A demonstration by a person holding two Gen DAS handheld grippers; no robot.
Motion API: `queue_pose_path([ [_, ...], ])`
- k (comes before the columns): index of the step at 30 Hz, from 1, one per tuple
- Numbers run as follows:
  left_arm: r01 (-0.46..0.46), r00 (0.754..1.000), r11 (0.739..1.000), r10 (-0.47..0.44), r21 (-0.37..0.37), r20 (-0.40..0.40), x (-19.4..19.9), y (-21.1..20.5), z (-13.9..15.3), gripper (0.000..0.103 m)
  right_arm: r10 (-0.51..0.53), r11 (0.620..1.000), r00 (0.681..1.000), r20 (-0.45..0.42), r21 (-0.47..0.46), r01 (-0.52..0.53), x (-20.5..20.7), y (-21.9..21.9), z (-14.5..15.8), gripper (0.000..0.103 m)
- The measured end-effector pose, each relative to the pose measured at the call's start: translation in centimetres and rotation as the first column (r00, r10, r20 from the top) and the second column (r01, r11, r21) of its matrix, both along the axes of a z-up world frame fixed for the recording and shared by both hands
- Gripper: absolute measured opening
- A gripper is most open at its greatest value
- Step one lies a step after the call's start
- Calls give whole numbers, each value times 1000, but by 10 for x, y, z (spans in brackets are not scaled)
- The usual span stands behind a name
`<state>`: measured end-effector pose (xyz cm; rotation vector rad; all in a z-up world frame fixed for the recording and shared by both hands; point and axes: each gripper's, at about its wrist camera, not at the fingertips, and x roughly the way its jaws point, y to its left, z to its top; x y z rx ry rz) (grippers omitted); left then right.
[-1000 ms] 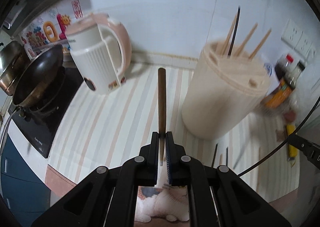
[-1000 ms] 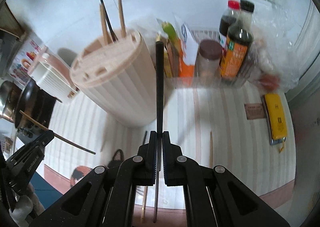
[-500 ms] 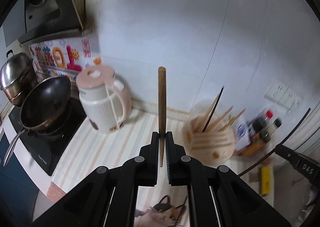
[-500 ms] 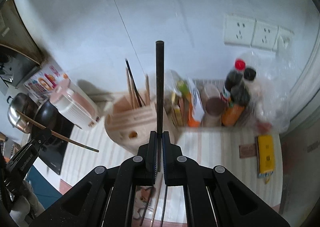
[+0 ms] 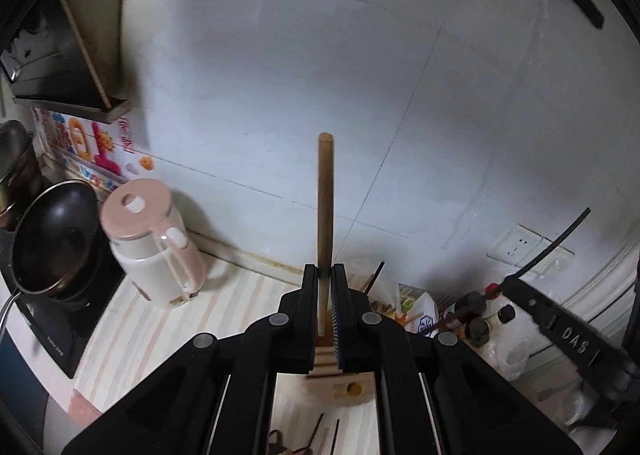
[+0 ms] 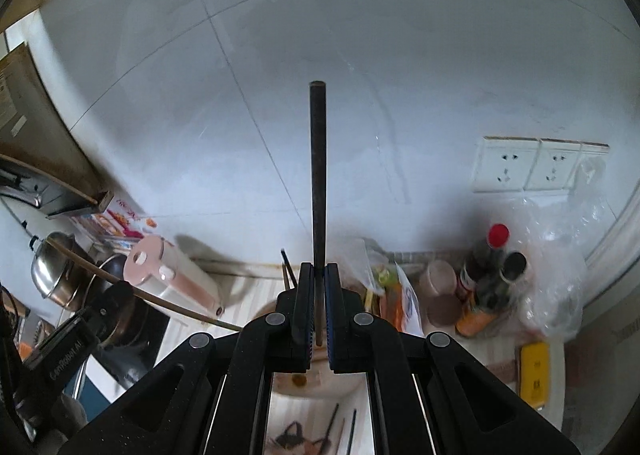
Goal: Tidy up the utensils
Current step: 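Lift both chopsticks over the beige holder and open both tools to drop them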
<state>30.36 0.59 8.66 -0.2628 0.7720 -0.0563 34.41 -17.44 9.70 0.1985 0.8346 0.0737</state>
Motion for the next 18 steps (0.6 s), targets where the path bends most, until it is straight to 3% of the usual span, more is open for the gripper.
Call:
queue_pose_path([
  [10, 90, 980, 996, -84, 24, -178, 55, -18, -63, 4, 3, 1000, 994, -113, -23, -6, 58, 10, -57, 5],
  [14, 90, 966, 996, -93, -24, -242, 61, -15, -71, 6, 30, 999, 982, -185, -27, -36, 71, 13, -78, 6],
  [15, 91, 967, 996, -94, -23, -235, 58, -16, -67, 9, 31, 999, 981, -192, -18, -35, 72, 12, -80, 9],
  [17, 89, 974, 996, -84, 17, -210, 52, -17, -56, 21, 24, 1000, 981, -193, 9, -22, 70, 7, -78, 26],
  [18, 77, 979, 996, -69, 35, -190, 47, -15, -48, 43, 10, 1000, 984, -177, 23, -6, 65, 1, -71, 37],
])
